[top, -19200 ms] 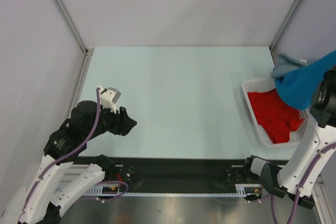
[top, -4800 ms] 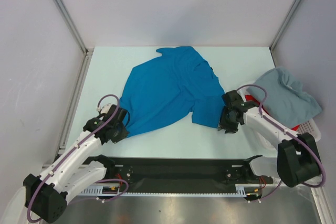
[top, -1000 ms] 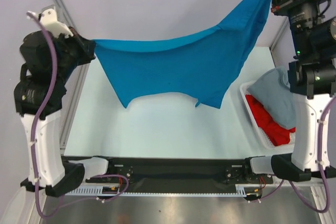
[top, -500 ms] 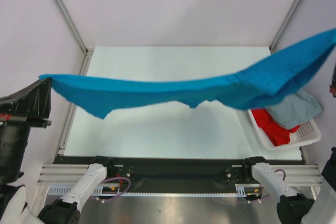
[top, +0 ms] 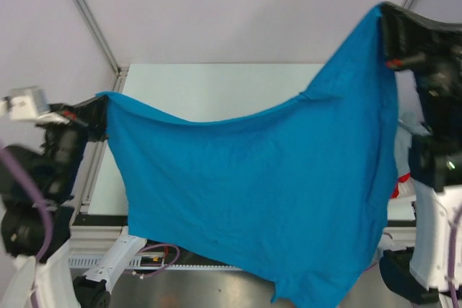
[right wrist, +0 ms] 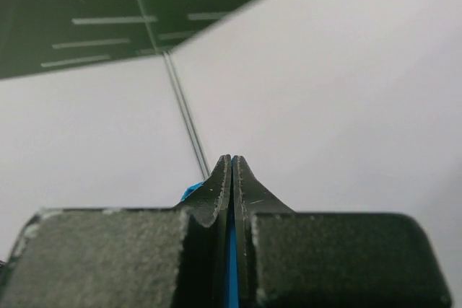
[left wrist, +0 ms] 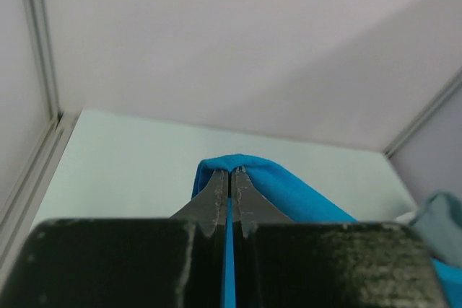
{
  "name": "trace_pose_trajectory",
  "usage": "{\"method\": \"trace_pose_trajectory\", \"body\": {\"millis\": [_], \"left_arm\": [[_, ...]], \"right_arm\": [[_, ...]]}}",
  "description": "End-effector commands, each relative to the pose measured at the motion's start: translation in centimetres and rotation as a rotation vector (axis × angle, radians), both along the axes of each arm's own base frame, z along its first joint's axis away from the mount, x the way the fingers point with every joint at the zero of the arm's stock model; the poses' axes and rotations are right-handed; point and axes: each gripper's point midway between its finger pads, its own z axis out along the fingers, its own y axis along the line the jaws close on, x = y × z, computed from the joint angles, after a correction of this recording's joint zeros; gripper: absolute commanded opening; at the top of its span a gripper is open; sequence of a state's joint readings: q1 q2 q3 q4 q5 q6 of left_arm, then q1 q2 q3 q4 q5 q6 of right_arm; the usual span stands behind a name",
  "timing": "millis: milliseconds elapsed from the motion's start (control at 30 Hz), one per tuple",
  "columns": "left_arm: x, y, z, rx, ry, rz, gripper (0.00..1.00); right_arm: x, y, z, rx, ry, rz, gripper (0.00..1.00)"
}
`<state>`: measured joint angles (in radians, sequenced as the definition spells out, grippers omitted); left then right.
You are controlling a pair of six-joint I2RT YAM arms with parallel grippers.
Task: Fold and stack the t-shirts
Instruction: Flatten the tshirt out
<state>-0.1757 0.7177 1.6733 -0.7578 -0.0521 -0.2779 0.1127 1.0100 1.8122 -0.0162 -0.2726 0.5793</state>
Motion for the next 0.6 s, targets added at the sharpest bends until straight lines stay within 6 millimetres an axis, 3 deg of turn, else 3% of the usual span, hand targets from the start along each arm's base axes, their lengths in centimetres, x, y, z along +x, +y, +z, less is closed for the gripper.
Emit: {"method": "trace_pose_trajectory", "body": {"millis": [0,33,67,133,167,200,233,267,367,400,467,500,533,567], "left_arm": [[6.4,1.7,-5.5,0.03,0.155,0.155,0.0],[8.2,1.7,-8.8,0.039,0.236,0.17,0.0],[9.9,1.6,-10.3,0.039,0.271,0.184,0.0],[12.1,1.6,-13.3,0.05,0.326,0.204,0.0],[13.9,1.6,-16.4,0.053,0.363,0.222,0.01],[15.5,1.6,-19.0,0.064,0.421,0.237,0.0],[16.4,2.0,-21.8,0.069,0.478,0.262,0.0],[18.4,2.3,-25.0,0.07,0.542,0.288,0.0],[21.7,2.4,-28.6,0.041,0.6,0.278,0.0],[22.6,2.6,-29.5,0.03,0.631,0.271,0.01],[25.7,3.3,-32.8,0.052,0.73,0.273,0.0],[26.6,3.6,-33.7,0.062,0.761,0.269,0.0],[28.6,4.3,-35.7,0.064,0.814,0.267,0.0],[29.5,3.4,-36.5,0.062,0.841,0.208,0.0]], "right_arm": [[9.3,1.6,-5.4,-0.014,0.172,0.043,0.0],[10.5,1.9,-6.5,-0.014,0.195,0.055,0.0],[13.3,2.3,-8.6,-0.019,0.248,0.057,0.0],[16.7,3.0,-12.5,-0.049,0.313,0.043,0.0],[17.9,3.3,-14.0,-0.062,0.333,0.038,0.0],[20.8,3.9,-17.5,-0.072,0.393,0.036,0.0],[22.2,4.0,-19.0,-0.076,0.414,0.023,0.0],[25.1,4.5,-22.7,-0.097,0.461,0.017,0.0],[29.5,5.0,-27.6,-0.121,0.536,0.01,0.0],[31.9,5.5,-30.9,-0.14,0.59,0.016,0.0],[34.4,6.1,-32.9,-0.175,0.62,0.0,0.0],[36.4,6.7,-36.2,-0.183,0.678,0.02,0.0],[37.4,6.8,-35.3,-0.176,0.658,0.025,0.0],[38.3,6.9,-36.2,-0.179,0.682,0.024,0.0]]}}
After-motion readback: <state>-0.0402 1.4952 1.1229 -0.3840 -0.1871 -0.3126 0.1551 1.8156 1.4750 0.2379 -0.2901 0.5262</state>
